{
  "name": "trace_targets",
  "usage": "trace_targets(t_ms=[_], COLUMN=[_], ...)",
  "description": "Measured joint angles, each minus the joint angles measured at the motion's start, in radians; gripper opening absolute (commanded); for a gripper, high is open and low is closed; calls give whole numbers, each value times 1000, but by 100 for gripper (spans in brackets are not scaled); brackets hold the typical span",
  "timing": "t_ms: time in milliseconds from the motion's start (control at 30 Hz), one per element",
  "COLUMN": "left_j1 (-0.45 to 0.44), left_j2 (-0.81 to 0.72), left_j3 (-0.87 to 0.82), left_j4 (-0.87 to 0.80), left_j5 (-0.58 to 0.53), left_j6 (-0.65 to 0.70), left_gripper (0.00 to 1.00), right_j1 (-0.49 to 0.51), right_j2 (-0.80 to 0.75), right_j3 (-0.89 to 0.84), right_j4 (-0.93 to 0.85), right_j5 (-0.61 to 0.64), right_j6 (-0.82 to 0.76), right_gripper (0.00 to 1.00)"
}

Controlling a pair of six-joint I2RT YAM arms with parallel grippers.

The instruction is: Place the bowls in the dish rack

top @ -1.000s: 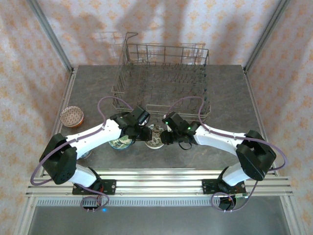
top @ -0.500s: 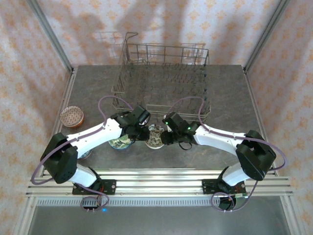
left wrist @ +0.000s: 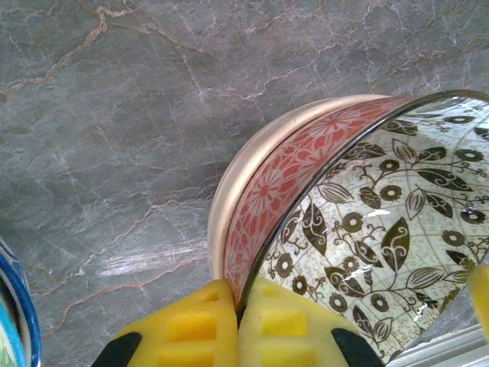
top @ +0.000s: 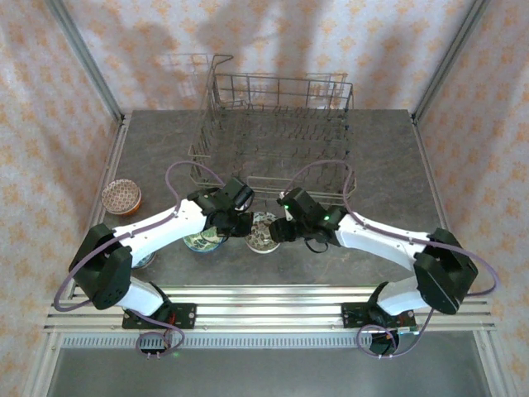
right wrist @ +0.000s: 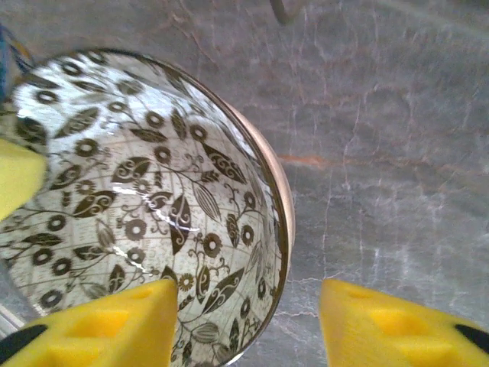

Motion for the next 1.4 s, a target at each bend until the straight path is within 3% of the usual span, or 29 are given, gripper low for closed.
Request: trace_targets(t_ms=[200, 467, 800, 1100, 1400], left_j1=[0, 0, 0, -14, -22], left_j2=[-21, -129, -165, -166, -166], left_j3=[0, 0, 0, 35, 52], left_j4=[0, 2, 1, 2, 0], left_j5=[2, 31, 46, 64, 63], left_j6=[-3, -10, -9, -6, -6], left_gripper=[0, 0, 0, 0, 0], right_j1=[0, 0, 0, 0, 1], right_j2=[-73, -89, -113, -113, -119], right_j3=[4, 43, 117, 126, 126], right_j4=[-40, -98, -172, -242, -244], right_j5=[46, 62, 45, 48, 56], right_j6=[-10, -9, 10, 29, 53], right_gripper=[60, 56, 40, 40, 25])
